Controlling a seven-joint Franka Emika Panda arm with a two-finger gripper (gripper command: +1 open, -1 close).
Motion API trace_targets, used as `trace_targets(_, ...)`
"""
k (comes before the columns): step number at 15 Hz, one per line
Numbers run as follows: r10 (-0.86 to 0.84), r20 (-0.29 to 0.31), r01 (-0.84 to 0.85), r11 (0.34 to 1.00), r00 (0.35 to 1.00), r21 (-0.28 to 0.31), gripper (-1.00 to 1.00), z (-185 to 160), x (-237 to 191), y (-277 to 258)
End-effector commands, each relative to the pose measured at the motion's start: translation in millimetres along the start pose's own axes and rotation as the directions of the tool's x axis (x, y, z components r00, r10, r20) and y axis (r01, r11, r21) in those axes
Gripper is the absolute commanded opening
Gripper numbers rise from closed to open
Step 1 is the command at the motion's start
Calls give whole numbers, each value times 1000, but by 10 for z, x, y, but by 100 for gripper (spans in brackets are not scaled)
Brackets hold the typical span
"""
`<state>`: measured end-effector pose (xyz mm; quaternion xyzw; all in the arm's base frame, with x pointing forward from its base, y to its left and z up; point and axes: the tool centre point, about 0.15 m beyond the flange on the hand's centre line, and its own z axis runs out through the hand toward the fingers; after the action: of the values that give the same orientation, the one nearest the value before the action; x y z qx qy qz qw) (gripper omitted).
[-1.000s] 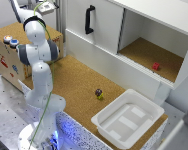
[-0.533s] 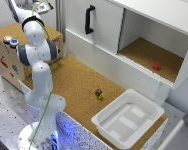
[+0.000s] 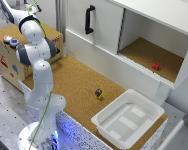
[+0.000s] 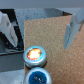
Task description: Toggle the red light switch to turn off the red light
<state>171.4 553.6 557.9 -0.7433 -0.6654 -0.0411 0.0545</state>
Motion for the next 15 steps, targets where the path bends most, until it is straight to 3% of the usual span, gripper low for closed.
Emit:
trace_targets(1, -3, 311, 5, 1000, 950, -5, 100, -106, 731, -95)
trace_targets(5, -77, 299, 69, 997, 951, 40, 100, 16, 784, -60)
trace_targets(6, -99, 295, 87, 995, 950, 54, -100, 63, 793, -50)
trace_targets(10, -159, 240, 146, 987, 958, 71, -100, 131, 790, -29)
trace_targets(14, -189, 282, 169, 981, 940, 94, -100, 249, 739, -92)
trace_targets(15, -189, 270, 168, 981, 944, 101, -100, 271, 722, -102)
